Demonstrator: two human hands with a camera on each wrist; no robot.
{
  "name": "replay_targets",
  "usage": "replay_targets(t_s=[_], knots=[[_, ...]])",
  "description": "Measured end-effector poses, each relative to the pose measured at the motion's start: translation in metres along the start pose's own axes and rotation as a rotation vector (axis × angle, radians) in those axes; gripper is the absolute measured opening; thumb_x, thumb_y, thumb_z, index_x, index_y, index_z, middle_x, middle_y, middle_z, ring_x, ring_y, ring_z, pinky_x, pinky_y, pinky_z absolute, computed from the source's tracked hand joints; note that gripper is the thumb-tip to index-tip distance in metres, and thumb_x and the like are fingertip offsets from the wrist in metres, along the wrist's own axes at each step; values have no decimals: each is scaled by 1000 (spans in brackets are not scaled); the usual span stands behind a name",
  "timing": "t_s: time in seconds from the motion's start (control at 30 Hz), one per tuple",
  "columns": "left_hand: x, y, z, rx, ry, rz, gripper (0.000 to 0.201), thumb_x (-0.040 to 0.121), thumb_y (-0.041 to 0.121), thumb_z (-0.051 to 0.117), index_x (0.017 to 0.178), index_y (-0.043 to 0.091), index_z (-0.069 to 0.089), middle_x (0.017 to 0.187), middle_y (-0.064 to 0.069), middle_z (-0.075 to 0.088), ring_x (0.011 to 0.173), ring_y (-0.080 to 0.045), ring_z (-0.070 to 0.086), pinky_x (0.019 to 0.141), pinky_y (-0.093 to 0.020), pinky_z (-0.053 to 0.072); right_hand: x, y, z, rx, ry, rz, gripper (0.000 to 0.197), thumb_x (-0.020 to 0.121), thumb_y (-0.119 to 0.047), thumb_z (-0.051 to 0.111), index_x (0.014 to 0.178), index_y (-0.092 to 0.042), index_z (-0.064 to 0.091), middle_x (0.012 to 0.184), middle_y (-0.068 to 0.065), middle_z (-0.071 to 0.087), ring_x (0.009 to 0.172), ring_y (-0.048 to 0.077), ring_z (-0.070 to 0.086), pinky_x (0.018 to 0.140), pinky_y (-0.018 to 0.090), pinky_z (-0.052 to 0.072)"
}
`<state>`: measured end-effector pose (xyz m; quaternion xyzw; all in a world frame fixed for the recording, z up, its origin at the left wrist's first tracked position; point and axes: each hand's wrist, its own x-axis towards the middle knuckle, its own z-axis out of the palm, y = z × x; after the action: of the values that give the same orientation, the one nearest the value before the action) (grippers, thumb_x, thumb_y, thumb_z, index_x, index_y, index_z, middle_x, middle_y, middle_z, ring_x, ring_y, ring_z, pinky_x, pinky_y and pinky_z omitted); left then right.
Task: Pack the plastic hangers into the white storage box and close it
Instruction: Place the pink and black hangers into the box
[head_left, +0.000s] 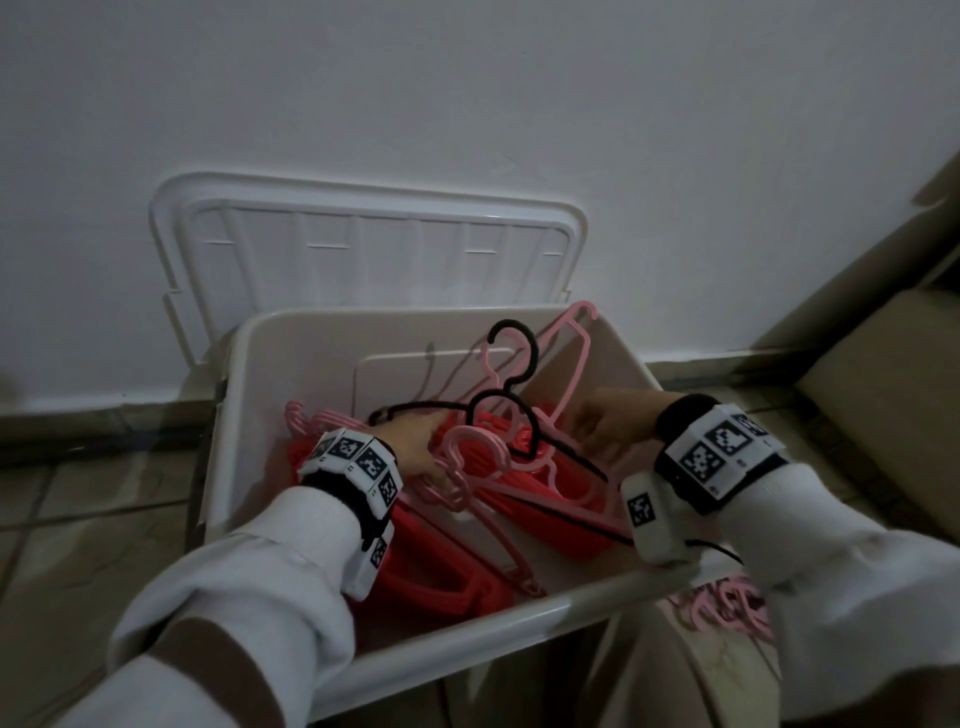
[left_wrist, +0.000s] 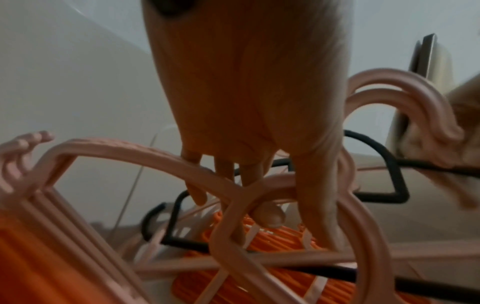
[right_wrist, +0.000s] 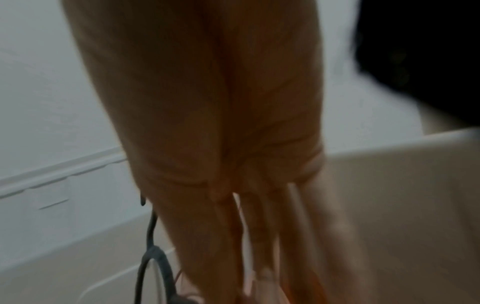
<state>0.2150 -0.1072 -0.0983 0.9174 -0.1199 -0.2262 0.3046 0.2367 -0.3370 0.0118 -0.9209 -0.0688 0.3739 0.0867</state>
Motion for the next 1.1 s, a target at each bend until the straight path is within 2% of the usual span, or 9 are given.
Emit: replay_targets(t_s=[0.17, 0.27, 0.37, 0.5, 0.67, 0.77, 0.87, 1.0, 1.1], knots=[[6, -6, 2, -72, 29, -50, 100, 68, 23, 82, 147, 26, 19, 133, -8, 52, 115, -25, 55, 91, -35, 49, -6, 9, 1, -15, -16, 124, 16, 96, -10, 49, 81, -5, 54, 70, 7, 54, 48, 12, 57, 39, 16, 48], [7, -7, 2, -51, 36, -77, 105, 67, 27, 82, 147, 26, 14, 133, -11, 53, 117, -26, 53, 98, -41, 46, -8, 12, 2, -48, -19, 170, 16, 95, -9, 49, 99, 4, 57, 70, 9, 54, 34, 6, 53, 37, 17, 46], [8, -7, 2, -26, 69, -71, 113, 67, 31, 82, 149, 26, 5, 143, -10, 42, 127, -27, 44, 103, -42, 41, -9, 11, 1, -137, 9, 156, 31, 95, -18, 50, 120, 1, 53, 76, 2, 53, 57, 7, 52, 43, 16, 43], [9, -6, 4, -43, 97, -15, 109, 70, 23, 81, 149, 27, 7, 144, -9, 40, 128, -26, 43, 102, -33, 40, -4, 2, -1, -236, 38, 87, 42, 92, -35, 53, 126, -9, 51, 107, 3, 55, 92, 15, 52, 72, 21, 41], [7, -7, 4, -32, 108, -2, 110, 69, 24, 80, 150, 27, 5, 151, -9, 30, 136, -24, 33, 108, -37, 35, 11, -7, -3, -306, 195, -71, 44, 94, -35, 51, 134, -16, 48, 126, 6, 58, 112, 21, 54, 91, 26, 39], [8, -6, 4, -56, 115, -3, 111, 70, 22, 80, 150, 31, 3, 150, -10, 32, 134, -24, 37, 107, -36, 36, 21, -11, 4, -241, 170, -143, 50, 94, -34, 50, 141, -19, 40, 134, 6, 52, 121, 23, 48, 97, 25, 36], [7, -4, 3, -71, 130, -4, 110, 71, 23, 80, 148, 40, 2, 147, -11, 35, 130, -27, 41, 105, -37, 38, 35, -1, 9, 3, 254, -162, 41, 92, -34, 54, 129, -15, 54, 122, 6, 60, 105, 19, 55, 88, 26, 40], [8, -4, 3, -66, 129, -5, 110, 73, 28, 78, 145, 47, -3, 146, -12, 36, 129, -28, 43, 104, -43, 40, 39, 7, 18, 519, 334, -315, 15, 90, -13, 58, 100, -5, 65, 86, 0, 64, 69, 3, 58, 62, 13, 44], [8, -1, 2, -67, 140, 5, 98, 76, 29, 75, 146, 46, 8, 137, -10, 46, 120, -29, 50, 100, -42, 43, 43, 8, 22, 662, 378, -419, 9, 88, -8, 60, 90, -2, 66, 78, 3, 66, 65, 1, 64, 65, 15, 49]])
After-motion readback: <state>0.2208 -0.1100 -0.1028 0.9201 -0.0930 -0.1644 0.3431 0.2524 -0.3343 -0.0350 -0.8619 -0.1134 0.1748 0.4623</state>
